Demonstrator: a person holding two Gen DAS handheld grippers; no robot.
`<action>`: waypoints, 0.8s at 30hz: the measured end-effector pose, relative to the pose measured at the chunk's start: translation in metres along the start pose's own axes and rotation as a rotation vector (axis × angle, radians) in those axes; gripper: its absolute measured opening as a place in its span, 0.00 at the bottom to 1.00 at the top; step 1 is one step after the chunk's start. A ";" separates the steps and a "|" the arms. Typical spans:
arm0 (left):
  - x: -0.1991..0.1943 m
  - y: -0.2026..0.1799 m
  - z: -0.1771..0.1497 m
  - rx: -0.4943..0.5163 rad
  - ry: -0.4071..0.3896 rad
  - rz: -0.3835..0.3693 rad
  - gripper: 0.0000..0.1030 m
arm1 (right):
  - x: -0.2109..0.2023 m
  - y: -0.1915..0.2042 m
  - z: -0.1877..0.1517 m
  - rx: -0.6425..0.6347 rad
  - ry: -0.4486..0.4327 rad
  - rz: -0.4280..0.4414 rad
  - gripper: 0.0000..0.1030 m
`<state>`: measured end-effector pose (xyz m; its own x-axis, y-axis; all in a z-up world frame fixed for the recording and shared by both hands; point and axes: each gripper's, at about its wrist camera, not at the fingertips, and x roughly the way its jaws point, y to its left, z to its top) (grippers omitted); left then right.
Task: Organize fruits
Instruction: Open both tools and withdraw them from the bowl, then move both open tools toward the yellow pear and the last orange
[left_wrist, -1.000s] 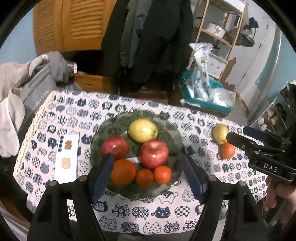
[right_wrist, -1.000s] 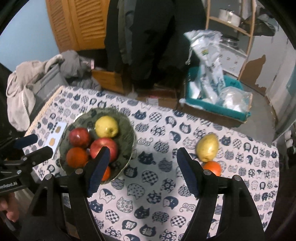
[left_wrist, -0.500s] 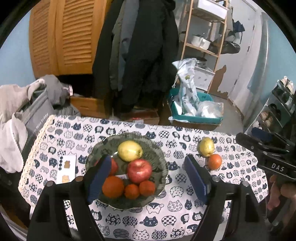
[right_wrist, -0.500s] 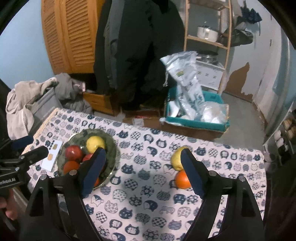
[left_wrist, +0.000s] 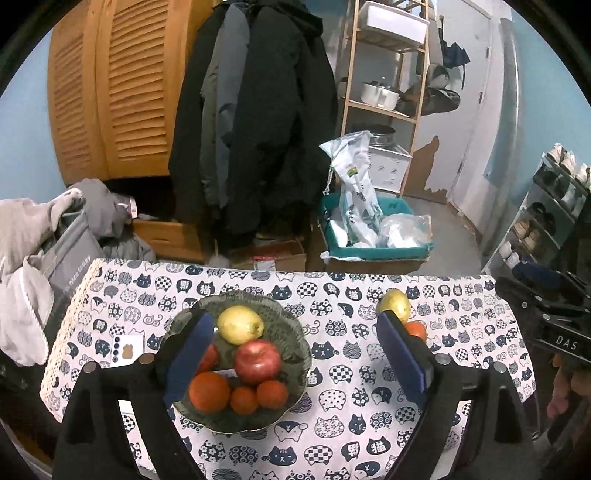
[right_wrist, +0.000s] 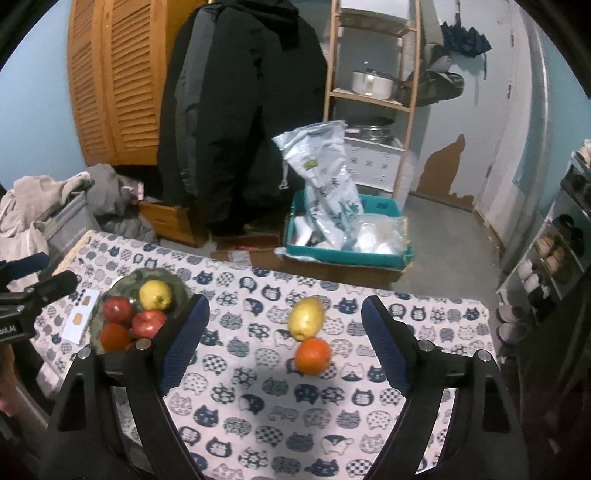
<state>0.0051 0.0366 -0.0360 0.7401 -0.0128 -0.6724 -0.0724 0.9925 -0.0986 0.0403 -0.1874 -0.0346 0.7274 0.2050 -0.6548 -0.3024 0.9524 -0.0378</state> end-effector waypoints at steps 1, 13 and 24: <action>0.000 -0.002 0.001 0.004 -0.003 0.001 0.91 | -0.001 -0.004 -0.001 -0.001 -0.002 -0.011 0.81; 0.015 -0.025 0.004 0.025 0.005 -0.007 0.97 | 0.002 -0.041 -0.011 0.053 0.024 -0.058 0.81; 0.052 -0.039 0.000 0.056 0.063 0.003 0.98 | 0.036 -0.048 -0.023 0.054 0.099 -0.070 0.81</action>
<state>0.0467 -0.0025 -0.0671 0.6965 -0.0155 -0.7174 -0.0357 0.9978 -0.0561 0.0665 -0.2309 -0.0733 0.6803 0.1166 -0.7236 -0.2173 0.9750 -0.0471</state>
